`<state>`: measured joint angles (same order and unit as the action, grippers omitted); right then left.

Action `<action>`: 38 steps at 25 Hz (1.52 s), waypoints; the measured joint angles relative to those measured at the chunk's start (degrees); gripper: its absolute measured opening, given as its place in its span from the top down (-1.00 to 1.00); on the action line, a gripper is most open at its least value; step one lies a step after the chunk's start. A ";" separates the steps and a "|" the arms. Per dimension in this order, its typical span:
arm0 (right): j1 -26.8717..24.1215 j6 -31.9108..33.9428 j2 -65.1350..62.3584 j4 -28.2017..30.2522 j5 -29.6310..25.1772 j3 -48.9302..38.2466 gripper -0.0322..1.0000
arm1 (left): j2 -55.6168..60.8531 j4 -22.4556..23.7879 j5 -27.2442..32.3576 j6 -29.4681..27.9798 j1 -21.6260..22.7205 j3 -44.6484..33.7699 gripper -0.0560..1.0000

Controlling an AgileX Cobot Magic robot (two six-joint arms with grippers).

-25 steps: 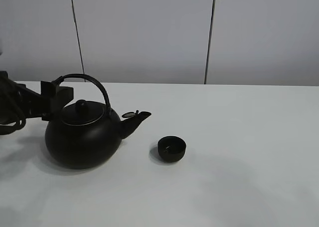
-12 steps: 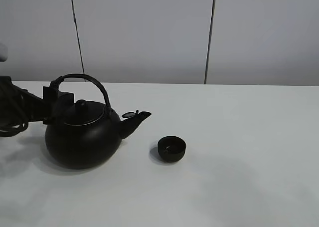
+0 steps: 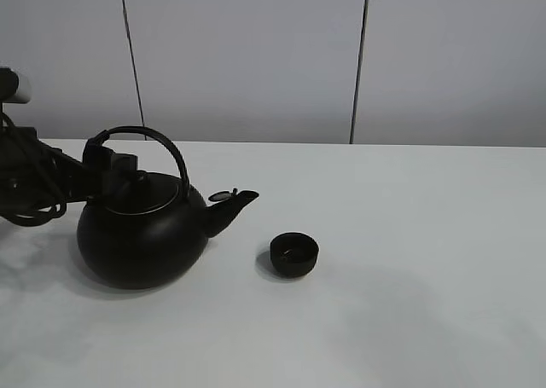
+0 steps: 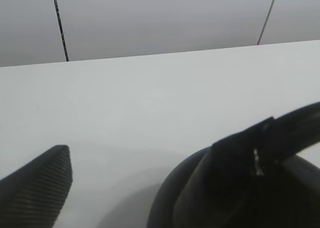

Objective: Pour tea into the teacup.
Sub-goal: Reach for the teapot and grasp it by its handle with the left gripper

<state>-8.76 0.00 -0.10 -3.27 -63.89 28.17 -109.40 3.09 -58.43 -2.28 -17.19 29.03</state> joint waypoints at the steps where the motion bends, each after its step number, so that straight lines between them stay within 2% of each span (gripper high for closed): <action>1: 0.00 0.00 0.00 0.00 0.00 0.00 -0.29 | 0.00 0.16 -0.05 0.00 0.04 0.06 -0.29; 7: 0.00 0.00 0.00 -0.02 0.00 0.00 -0.29 | -0.07 2.97 -0.69 0.46 -0.02 0.12 0.52; 8: 0.00 0.00 0.00 -0.02 0.00 0.00 -0.29 | -0.11 3.29 -0.89 1.47 -0.02 0.12 0.59; 23: 0.00 0.00 0.00 -0.02 0.00 0.00 -0.29 | -0.53 4.03 -2.62 2.28 0.10 0.10 0.61; 28: 0.00 0.00 0.00 -0.02 0.00 0.00 -0.29 | -0.53 6.46 -2.62 2.28 0.30 0.29 0.61; 38: 0.00 0.00 0.00 -0.02 0.00 0.00 -0.29 | -0.53 9.26 3.83 2.28 0.30 5.02 0.65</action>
<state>-8.76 0.00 -0.10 -3.28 -63.89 28.17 -109.93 12.35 -54.60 0.00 -16.88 34.05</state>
